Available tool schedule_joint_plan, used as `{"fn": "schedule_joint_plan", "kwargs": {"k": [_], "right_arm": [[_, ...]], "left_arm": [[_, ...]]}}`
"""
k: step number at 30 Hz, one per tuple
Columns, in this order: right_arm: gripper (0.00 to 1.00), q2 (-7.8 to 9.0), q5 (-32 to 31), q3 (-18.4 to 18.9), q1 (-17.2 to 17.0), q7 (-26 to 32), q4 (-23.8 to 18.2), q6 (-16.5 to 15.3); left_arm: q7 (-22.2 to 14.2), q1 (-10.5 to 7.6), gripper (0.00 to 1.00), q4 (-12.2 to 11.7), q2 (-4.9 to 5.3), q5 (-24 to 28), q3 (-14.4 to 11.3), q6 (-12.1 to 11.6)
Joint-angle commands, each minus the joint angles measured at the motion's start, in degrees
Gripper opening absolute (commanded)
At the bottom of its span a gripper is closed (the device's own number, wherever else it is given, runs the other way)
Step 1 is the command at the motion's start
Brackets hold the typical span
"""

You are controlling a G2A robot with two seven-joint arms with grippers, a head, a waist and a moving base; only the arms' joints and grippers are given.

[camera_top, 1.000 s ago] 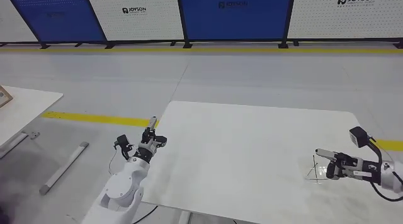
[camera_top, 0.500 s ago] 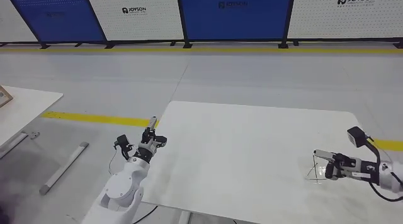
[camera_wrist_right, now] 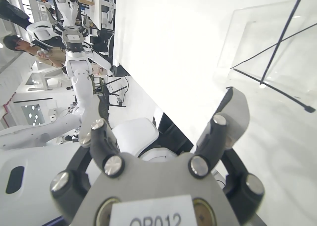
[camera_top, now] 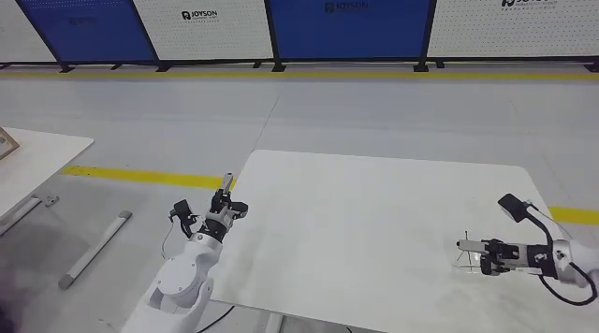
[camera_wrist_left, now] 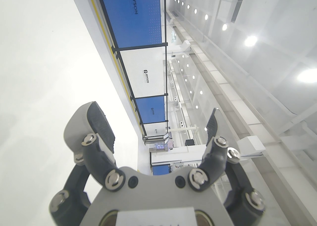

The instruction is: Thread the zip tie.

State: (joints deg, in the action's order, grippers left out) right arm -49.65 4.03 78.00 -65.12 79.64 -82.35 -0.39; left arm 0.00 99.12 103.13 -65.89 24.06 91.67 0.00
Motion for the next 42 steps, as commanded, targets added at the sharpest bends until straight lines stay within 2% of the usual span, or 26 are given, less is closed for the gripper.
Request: {"fn": "schedule_joint_plan", "kwargs": {"k": [1,9,12,18,20,22,25,37,39,42], "right_arm": [[1.00,0.00,0.00,0.00,0.00,0.00,0.00,-0.01],[1.00,0.02,0.33,0.13,-0.07,0.00,-0.03,-0.34],[1.00,0.64,1.12,2.42,-1.63,0.00,0.82,-2.75],[1.00,2.11,1.46,9.57,-6.19,-1.18,-0.30,-3.48],[1.00,2.40,2.36,11.52,-7.43,-1.86,-0.20,-3.41],[1.00,2.72,0.80,12.93,-8.43,-3.75,-0.08,-0.77],[1.00,2.91,-1.78,11.08,-7.40,-1.65,-0.31,3.09],[1.00,2.98,-2.85,10.88,-7.35,-2.06,0.04,3.03],[1.00,3.20,-3.59,10.67,-6.51,-0.41,0.94,3.22],[1.00,3.49,-5.41,7.24,-4.44,0.00,1.99,4.93]], "left_arm": [[0.00,0.00,1.00,0.00,0.00,0.00,0.00,0.00],[0.00,0.00,1.00,0.00,0.00,0.00,0.00,0.00],[0.00,0.00,1.00,0.00,0.00,0.00,0.00,0.00],[0.00,0.00,1.00,0.00,0.00,0.00,0.00,0.00],[0.00,0.00,1.00,0.00,0.00,0.00,0.00,0.00],[0.00,0.00,1.00,0.00,0.00,0.00,0.00,0.00],[0.00,0.00,1.00,0.00,0.00,0.00,0.00,0.00],[0.00,0.00,1.00,0.00,0.00,0.00,0.00,0.00],[0.00,0.00,1.00,0.00,0.00,0.00,0.00,0.00],[0.00,0.00,1.00,0.00,0.00,0.00,0.00,0.00]]}}
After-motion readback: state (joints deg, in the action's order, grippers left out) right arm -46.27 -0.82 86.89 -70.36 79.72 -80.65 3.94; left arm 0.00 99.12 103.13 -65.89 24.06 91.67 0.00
